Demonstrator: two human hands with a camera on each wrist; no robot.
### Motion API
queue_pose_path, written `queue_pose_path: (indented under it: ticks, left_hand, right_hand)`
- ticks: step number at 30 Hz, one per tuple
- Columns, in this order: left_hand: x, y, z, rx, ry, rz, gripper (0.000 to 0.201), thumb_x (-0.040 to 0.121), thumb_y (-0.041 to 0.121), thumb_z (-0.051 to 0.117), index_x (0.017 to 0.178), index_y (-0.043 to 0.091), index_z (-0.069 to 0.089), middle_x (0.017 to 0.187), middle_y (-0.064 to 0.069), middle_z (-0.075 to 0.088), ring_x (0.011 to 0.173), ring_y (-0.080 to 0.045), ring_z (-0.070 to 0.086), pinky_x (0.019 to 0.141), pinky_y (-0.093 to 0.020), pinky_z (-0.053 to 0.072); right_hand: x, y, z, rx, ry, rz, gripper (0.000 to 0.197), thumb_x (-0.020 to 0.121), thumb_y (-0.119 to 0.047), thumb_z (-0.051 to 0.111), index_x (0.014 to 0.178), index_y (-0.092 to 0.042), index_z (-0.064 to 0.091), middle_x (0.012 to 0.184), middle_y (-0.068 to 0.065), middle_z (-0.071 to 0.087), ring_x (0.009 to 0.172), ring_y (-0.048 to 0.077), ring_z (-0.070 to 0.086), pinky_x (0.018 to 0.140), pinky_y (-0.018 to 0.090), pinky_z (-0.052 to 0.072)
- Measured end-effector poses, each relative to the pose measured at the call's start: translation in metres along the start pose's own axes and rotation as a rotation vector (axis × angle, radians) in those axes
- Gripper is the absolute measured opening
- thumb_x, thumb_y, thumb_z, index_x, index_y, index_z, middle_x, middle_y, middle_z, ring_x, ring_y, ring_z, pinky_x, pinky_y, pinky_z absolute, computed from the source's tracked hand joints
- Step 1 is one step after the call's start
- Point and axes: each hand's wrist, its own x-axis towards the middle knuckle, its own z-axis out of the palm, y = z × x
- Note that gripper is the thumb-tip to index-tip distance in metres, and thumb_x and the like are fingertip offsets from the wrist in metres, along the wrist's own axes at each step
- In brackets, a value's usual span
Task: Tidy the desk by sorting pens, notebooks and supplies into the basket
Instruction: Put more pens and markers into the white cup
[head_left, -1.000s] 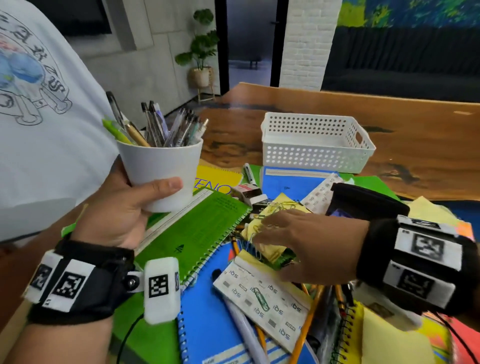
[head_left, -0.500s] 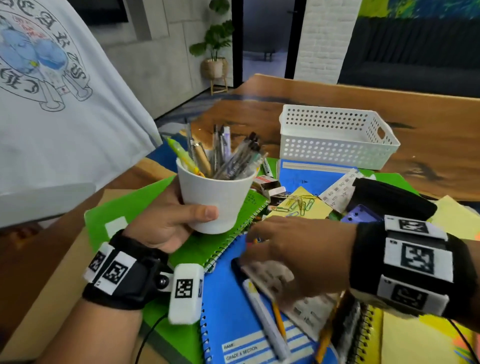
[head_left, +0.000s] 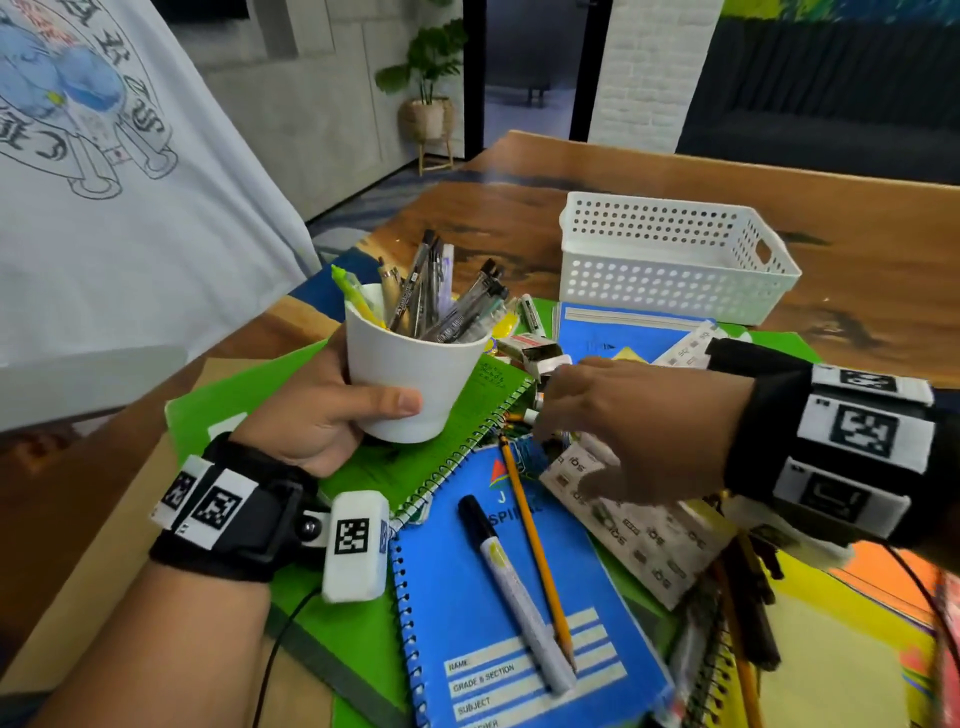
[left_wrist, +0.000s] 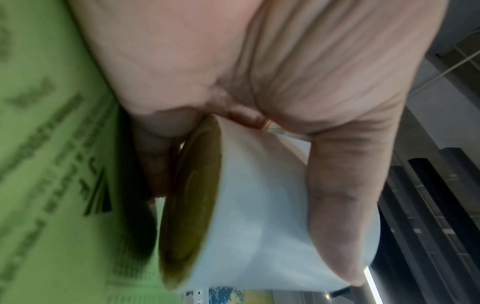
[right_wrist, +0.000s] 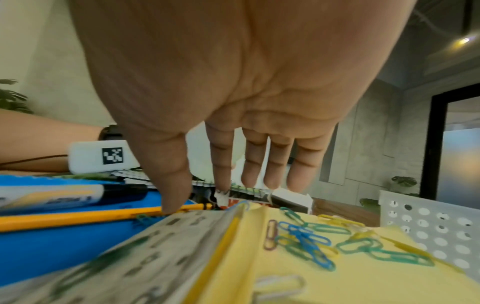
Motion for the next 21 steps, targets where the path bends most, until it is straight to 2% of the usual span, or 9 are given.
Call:
queue_pose_path:
  ticks: [2,4,6,9,12,15,19,21]
  left_hand:
    - [0.001,0.000,0.000,-0.015,0.007,0.007,0.114,0.046,0.020,0.098,0.144,0.002,0.043,0.136,-0.029,0.055,0.126,-0.047,0.053,0.106,-0.063,0.040]
    - [0.002,-0.002,-0.003,-0.029,-0.008,0.006,0.114,0.047,0.019,0.099,0.144,0.002,0.042,0.137,-0.031,0.054,0.127,-0.048,0.051,0.107,-0.067,0.037]
    - [0.004,-0.004,-0.007,-0.029,-0.027,0.002,0.115,0.047,0.019,0.099,0.145,0.003,0.041,0.137,-0.030,0.053,0.128,-0.048,0.051,0.108,-0.068,0.035]
    - [0.008,-0.007,-0.013,-0.006,-0.025,0.013,0.116,0.043,0.021,0.100,0.144,0.007,0.044,0.135,-0.027,0.057,0.125,-0.046,0.054,0.106,-0.065,0.039]
    - [0.010,-0.012,-0.021,-0.001,-0.017,0.027,0.113,0.041,0.017,0.098,0.142,0.010,0.047,0.133,-0.025,0.060,0.121,-0.043,0.059,0.100,-0.059,0.047]
    - [0.012,-0.013,-0.022,0.011,-0.029,0.041,0.119,0.036,0.023,0.101,0.142,0.011,0.048,0.131,-0.023,0.062,0.119,-0.041,0.060,0.098,-0.053,0.051]
    - [0.012,-0.015,-0.021,0.016,-0.047,0.045,0.113,0.039,0.018,0.100,0.140,0.009,0.050,0.131,-0.021,0.063,0.118,-0.037,0.062,0.094,-0.047,0.054]
    - [0.012,-0.014,-0.021,0.001,-0.063,0.054,0.087,0.053,-0.001,0.087,0.134,0.013,0.058,0.129,-0.021,0.064,0.116,-0.036,0.064,0.093,-0.047,0.055]
  right_hand:
    - [0.006,0.008,-0.002,-0.024,0.016,0.088,0.059,0.085,-0.054,0.067,0.138,-0.041,0.045,0.138,-0.008,0.039,0.127,0.019,0.041,0.097,0.045,0.050]
    - [0.010,0.018,-0.003,-0.058,-0.036,0.190,0.066,0.085,-0.060,0.065,0.144,-0.040,0.040,0.144,-0.006,0.036,0.131,0.023,0.041,0.097,0.046,0.051]
    - [0.012,0.028,-0.003,-0.010,-0.108,0.253,0.071,0.082,-0.064,0.066,0.144,-0.042,0.040,0.144,-0.004,0.041,0.127,0.024,0.050,0.097,0.047,0.051]
    - [0.008,0.036,-0.001,0.097,-0.128,0.256,0.070,0.079,-0.065,0.070,0.140,-0.045,0.042,0.140,-0.007,0.046,0.120,0.021,0.054,0.096,0.044,0.050]
    - [0.002,0.042,0.004,0.086,-0.114,0.229,0.071,0.079,-0.067,0.069,0.141,-0.045,0.040,0.142,-0.011,0.044,0.126,0.019,0.048,0.098,0.043,0.048]
    - [-0.005,0.045,0.008,0.114,-0.086,0.176,0.072,0.081,-0.066,0.067,0.144,-0.045,0.039,0.147,-0.017,0.042,0.131,0.015,0.043,0.105,0.042,0.044]
    - [-0.024,0.052,0.002,0.289,-0.052,0.155,0.062,0.087,-0.054,0.069,0.142,-0.049,0.042,0.149,-0.024,0.040,0.133,0.006,0.046,0.111,0.035,0.040]
    - [-0.036,0.067,-0.004,0.300,0.049,0.224,0.058,0.090,-0.040,0.070,0.140,-0.049,0.043,0.149,-0.022,0.039,0.132,0.007,0.046,0.110,0.031,0.039]
